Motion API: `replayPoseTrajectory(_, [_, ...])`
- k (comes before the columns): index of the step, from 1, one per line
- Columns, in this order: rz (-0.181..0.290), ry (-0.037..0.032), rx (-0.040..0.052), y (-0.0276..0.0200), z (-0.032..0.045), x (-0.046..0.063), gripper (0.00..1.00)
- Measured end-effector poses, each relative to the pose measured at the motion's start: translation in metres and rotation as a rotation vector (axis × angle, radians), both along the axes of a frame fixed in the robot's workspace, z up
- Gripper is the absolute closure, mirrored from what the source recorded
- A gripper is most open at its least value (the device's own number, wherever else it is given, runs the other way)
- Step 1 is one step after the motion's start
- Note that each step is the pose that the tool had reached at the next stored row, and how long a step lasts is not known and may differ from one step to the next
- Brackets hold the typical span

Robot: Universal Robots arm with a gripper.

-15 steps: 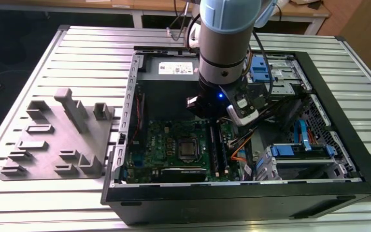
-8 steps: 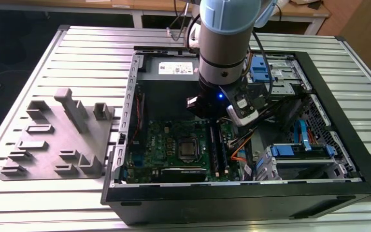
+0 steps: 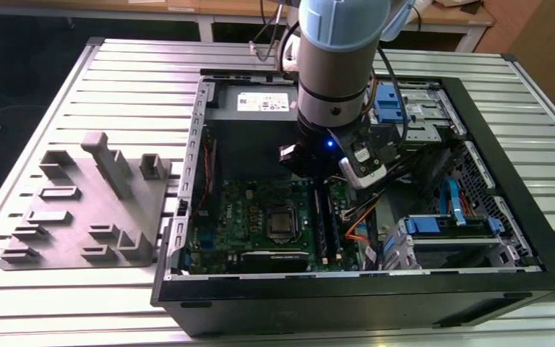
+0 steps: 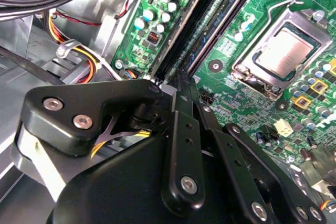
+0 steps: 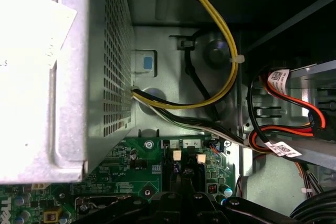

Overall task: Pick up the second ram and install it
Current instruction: 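Press down the second ram until it locks into place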

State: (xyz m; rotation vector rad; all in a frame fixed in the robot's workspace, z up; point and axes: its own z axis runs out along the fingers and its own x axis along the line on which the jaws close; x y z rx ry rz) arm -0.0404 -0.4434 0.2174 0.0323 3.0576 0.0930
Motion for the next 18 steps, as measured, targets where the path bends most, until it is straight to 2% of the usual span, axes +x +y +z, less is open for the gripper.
replayPoseTrajectory(9, [0.0, -0.0003, 0.0006, 0.0001, -0.0007, 0.0, 0.93])
replayPoseTrajectory(10, [0.0, -0.001, 0.0024, 0.0003, 0.0014, 0.0, 0.93])
replayPoseTrajectory(15, [0.0, -0.0004, 0.0, 0.0, 0.017, 0.0, 0.93])
replayPoseTrajectory(18, [0.0, -0.0007, -0.0001, 0.0, 0.0198, 0.0, 0.93])
